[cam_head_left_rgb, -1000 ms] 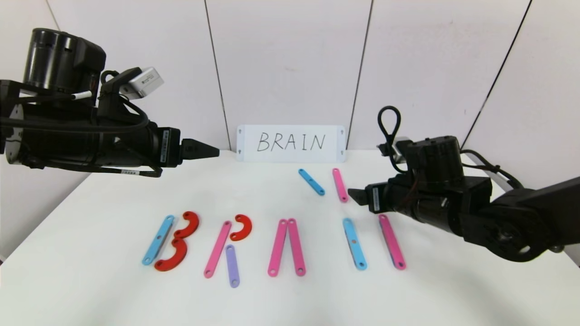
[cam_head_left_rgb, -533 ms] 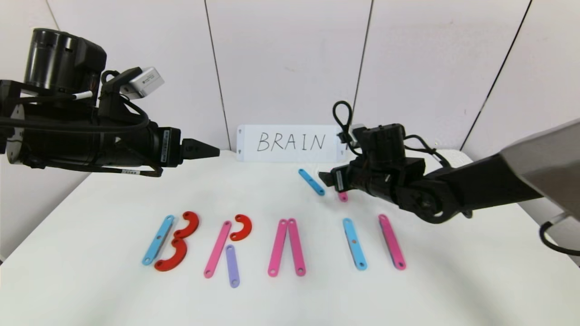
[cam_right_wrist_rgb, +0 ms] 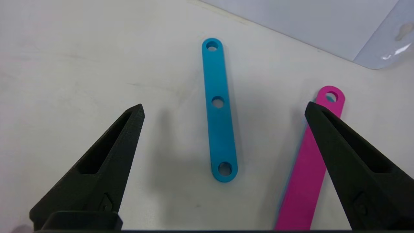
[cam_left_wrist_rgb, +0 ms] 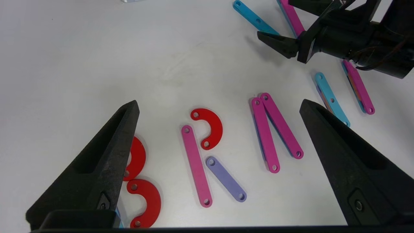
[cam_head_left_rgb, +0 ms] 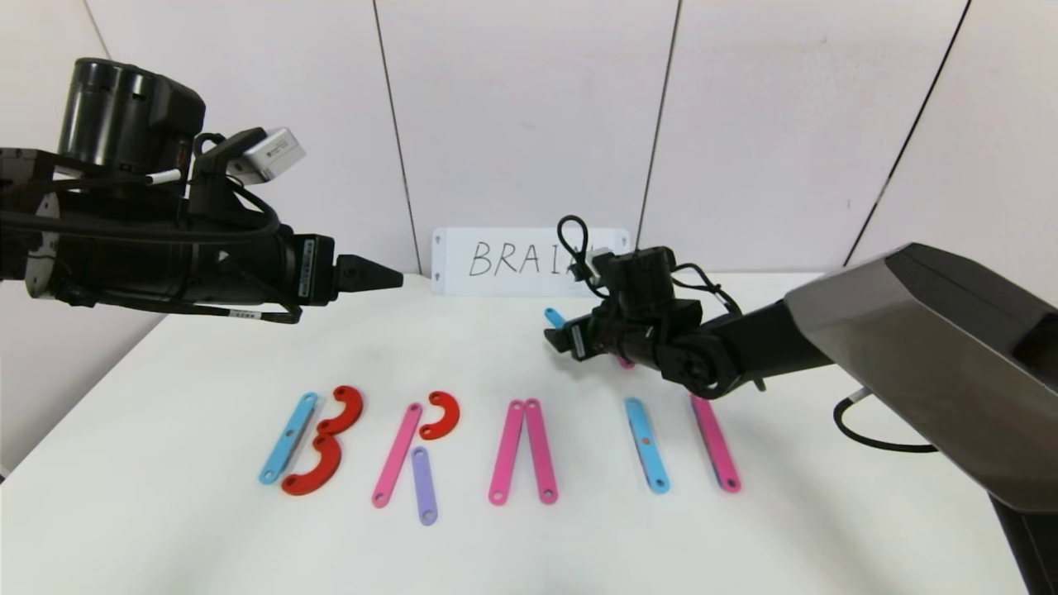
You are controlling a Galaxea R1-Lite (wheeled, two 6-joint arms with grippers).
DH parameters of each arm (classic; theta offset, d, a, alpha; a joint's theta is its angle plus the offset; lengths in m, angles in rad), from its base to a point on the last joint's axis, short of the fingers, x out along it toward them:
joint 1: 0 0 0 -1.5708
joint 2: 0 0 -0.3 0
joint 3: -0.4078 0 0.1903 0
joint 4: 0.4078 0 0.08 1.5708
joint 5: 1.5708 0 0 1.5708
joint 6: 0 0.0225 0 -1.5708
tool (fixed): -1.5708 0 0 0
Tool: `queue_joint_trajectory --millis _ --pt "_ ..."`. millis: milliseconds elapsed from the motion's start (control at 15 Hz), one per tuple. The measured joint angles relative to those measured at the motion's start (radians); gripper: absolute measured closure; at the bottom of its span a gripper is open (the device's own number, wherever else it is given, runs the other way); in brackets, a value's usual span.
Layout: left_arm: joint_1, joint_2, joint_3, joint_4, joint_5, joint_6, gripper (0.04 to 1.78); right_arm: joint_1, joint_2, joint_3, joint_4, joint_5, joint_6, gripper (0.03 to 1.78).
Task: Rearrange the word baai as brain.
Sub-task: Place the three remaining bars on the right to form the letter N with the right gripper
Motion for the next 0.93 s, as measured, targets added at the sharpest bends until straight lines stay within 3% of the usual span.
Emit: queue_joint_trajectory --millis 600,733,933 --pt "0.001 0.002 0.0 0.0 -0.02 -0.001 0.08 -0.002 0.086 -0.069 0.011 -0.001 -0.011 0.08" --pt "0.0 0.002 0.0 0.001 -0.02 -0.001 0.08 -0.002 0.093 -0.074 0.01 -0.001 -0.01 0.16" --pt "0.0 0.002 0.0 0.002 -0.021 -0.001 0.08 -0.002 0.097 -0.075 0.007 -0.003 -0.01 0.49"
